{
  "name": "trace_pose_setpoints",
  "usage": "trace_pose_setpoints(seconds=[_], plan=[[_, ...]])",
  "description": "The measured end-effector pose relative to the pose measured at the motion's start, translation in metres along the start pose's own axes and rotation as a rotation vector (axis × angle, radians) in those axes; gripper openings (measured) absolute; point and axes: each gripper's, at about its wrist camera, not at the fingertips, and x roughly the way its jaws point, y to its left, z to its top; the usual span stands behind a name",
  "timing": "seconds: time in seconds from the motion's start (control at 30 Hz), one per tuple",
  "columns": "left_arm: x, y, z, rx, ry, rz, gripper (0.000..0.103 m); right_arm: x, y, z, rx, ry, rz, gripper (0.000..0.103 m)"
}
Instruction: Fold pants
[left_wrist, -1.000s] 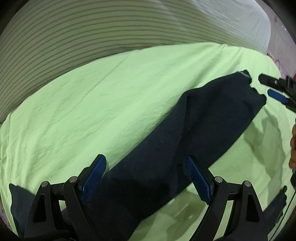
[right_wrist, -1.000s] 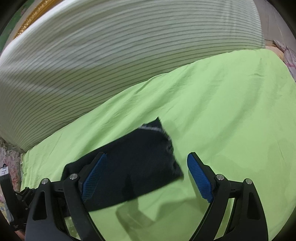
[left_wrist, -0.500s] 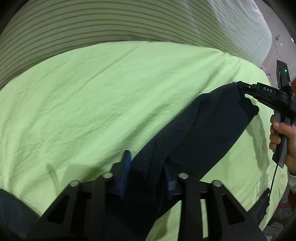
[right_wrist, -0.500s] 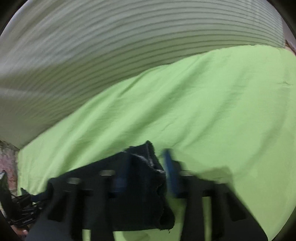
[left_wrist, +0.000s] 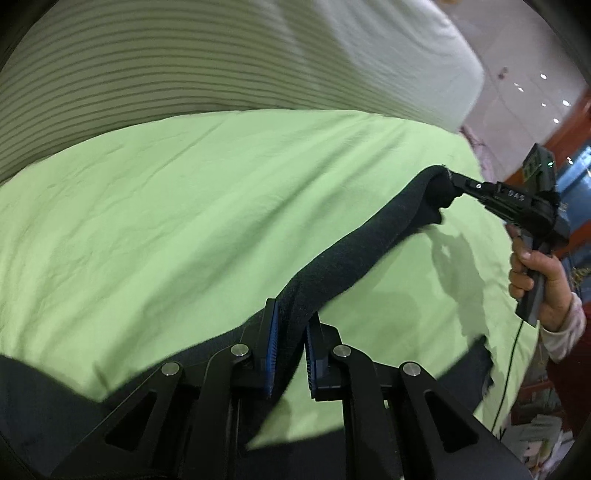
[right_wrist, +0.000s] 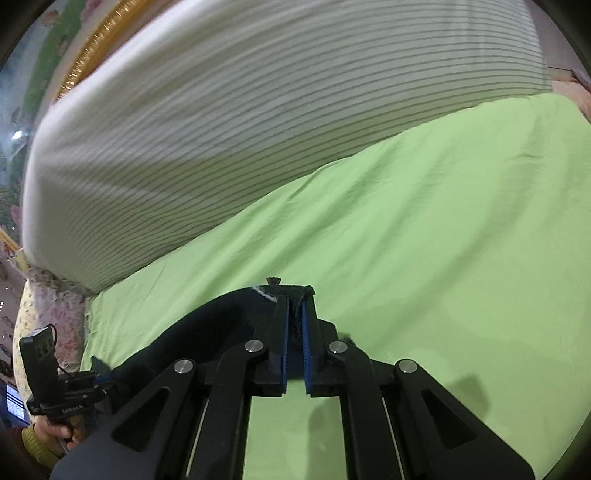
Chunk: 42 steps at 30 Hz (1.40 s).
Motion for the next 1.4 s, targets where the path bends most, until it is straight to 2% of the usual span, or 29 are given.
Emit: trace_pose_setpoints(seconds=[0.1,0.43,0.57,0.93,1.2,1.33,1.4], plan=[[-0.007,-0.017,-0.024,0.02,0.004,-0.022,0.011,-0.014,-0.006,-0.003,0.01,0.007,0.007,0.007],[-0.023,-0.044,-0.094,0.097,0.046,-0.059,0.011,-0.075,-0.01,-0.088,-0.055,0.081,-0.026,0.007],[-0.028,-0.053,-0.118,0.111,0.045,-0.073,0.011,-0.096,-0.015,-0.119,-0.027,0.083,-0.028,0.007],[-0.034,-0.077,-0.164,0.199,0.064,-0.062,0.01,-0.108,-0.024,-0.165,-0.005,0.115,-0.068,0.006],[-0.025,-0.078,-0.187,0.21,0.093,-0.044,0.011,-0.1,-0.033,-0.187,-0.022,0.164,-0.112,0.006],[-0.02,-0.079,-0.192,0.211,0.112,-0.027,0.014,-0.096,-0.036,-0.192,-0.024,0.195,-0.144,0.003],[-0.016,-0.079,-0.196,0.207,0.136,-0.011,0.02,-0.095,-0.038,-0.194,-0.03,0.21,-0.156,0.003]])
